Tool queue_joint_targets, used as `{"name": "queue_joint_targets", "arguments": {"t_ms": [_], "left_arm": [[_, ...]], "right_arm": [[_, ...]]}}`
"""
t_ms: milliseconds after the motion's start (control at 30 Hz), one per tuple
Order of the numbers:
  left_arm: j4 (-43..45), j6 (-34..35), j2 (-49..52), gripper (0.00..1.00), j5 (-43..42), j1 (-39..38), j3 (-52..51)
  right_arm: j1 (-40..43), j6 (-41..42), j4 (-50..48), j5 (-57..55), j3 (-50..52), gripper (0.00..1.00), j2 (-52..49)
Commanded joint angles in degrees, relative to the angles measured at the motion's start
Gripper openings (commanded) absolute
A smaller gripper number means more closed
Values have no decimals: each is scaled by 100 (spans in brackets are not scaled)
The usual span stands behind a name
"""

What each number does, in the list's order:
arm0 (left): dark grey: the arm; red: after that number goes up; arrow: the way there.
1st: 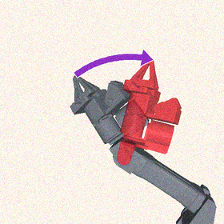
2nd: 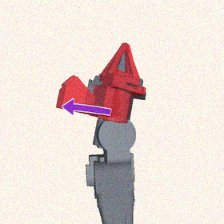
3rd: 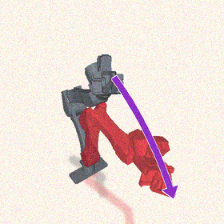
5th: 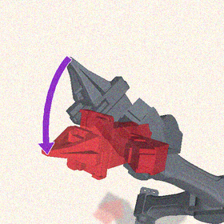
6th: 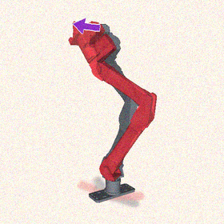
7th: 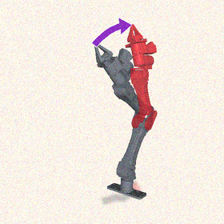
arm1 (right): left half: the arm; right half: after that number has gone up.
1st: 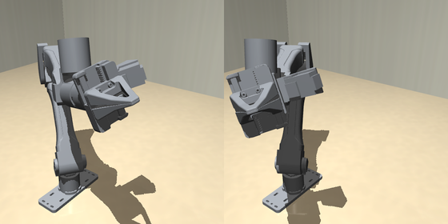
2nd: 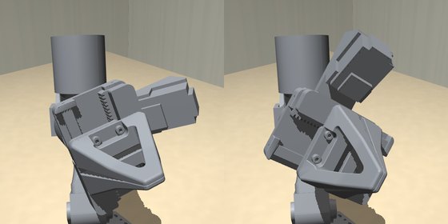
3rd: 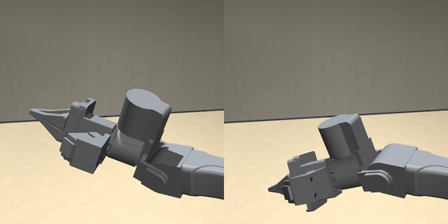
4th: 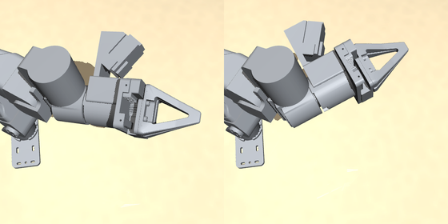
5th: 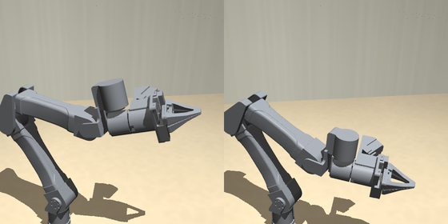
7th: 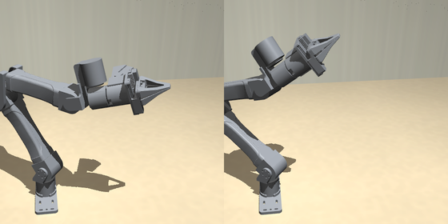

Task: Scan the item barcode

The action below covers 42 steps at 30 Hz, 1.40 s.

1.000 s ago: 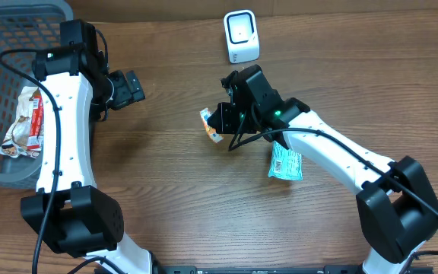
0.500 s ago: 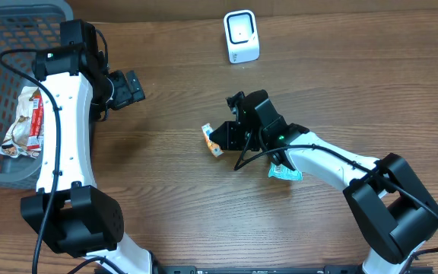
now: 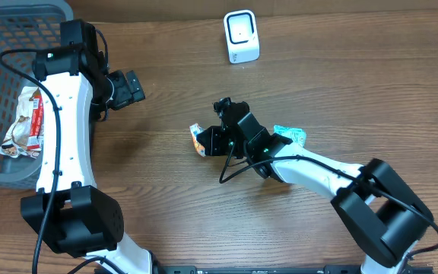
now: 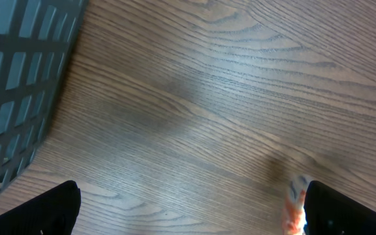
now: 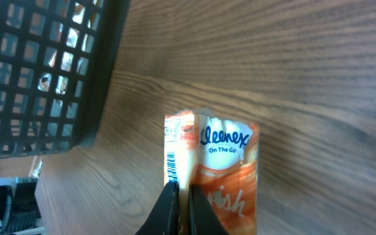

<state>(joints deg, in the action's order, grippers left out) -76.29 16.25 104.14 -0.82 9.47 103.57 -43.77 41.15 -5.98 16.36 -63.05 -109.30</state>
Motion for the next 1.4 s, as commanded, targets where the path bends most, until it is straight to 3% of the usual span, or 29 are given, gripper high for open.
{"name": "queue_joint_targets", "arguments": {"t_ms": [0,267,400,733,833,1067,1133,1267,1367], "left_arm": [[7,-103,-188,100,15,20,111],[4,-103,-188,100,15,20,111],[4,-103,-188,100,15,20,111],[7,-103,-188,100,15,20,111],[7,-103,-188,100,15,20,111],[4,-105,-188,100,15,20,111],[7,-103,-188,100,15,20,111],[7,-103,-188,100,15,20,111],[7,-103,-188,100,15,20,111]], "right_arm": [[0,136,-105,94,11,4,-304],[0,131,-98,90,11,4,-378],[0,129,-37,74,11,19,-378],[17,70,175,-127,9,25,-378],[68,-330,212,179,-48,25,-345],[63,-1303,2041,116,-1172,29,-188],[33,-1543,2361,20,-1353,29,-188],[-103,-1853,2352,17,-1386,10,-195],[-352,-2186,2260,-337,-1386,8,-199]]}}
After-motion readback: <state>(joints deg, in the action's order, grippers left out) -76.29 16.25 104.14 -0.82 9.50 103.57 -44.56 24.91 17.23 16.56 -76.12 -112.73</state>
